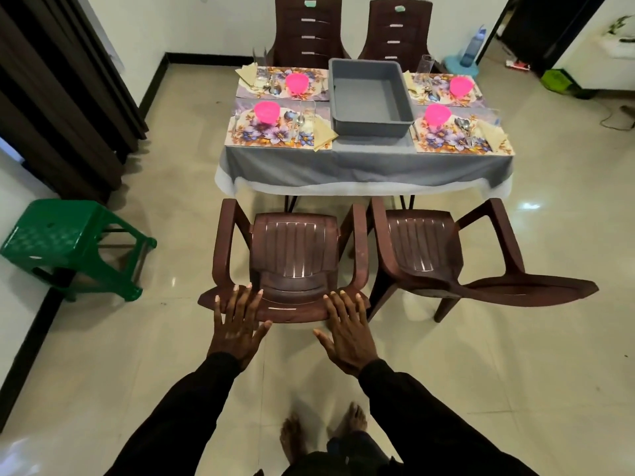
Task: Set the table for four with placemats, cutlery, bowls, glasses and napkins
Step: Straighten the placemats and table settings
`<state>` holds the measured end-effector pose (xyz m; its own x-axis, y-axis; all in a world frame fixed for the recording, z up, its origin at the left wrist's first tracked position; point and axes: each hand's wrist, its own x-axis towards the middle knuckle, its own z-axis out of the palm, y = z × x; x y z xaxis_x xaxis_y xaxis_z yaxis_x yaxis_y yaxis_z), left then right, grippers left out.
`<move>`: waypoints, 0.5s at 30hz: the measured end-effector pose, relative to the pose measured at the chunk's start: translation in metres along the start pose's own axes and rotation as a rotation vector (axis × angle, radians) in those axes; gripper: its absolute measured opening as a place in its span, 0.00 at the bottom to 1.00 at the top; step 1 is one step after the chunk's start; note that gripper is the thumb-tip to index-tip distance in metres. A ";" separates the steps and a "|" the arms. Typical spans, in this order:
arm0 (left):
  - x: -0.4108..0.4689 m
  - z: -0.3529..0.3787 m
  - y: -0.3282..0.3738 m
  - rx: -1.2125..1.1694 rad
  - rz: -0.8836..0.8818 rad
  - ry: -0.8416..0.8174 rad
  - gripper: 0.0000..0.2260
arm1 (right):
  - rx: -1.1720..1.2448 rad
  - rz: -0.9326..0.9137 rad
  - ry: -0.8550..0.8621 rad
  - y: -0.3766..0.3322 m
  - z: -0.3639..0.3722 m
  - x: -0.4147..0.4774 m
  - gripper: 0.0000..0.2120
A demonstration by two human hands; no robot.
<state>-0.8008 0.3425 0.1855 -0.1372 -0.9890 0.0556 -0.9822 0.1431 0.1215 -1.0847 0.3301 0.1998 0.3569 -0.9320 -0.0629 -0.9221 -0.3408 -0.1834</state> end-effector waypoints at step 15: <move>0.034 0.011 0.027 0.040 -0.043 -0.007 0.33 | -0.024 -0.106 -0.012 0.053 -0.003 0.028 0.38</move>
<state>-0.8332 0.3122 0.1801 -0.0957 -0.9944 0.0444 -0.9915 0.0992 0.0843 -1.1240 0.2852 0.1917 0.4543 -0.8891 -0.0563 -0.8823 -0.4402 -0.1665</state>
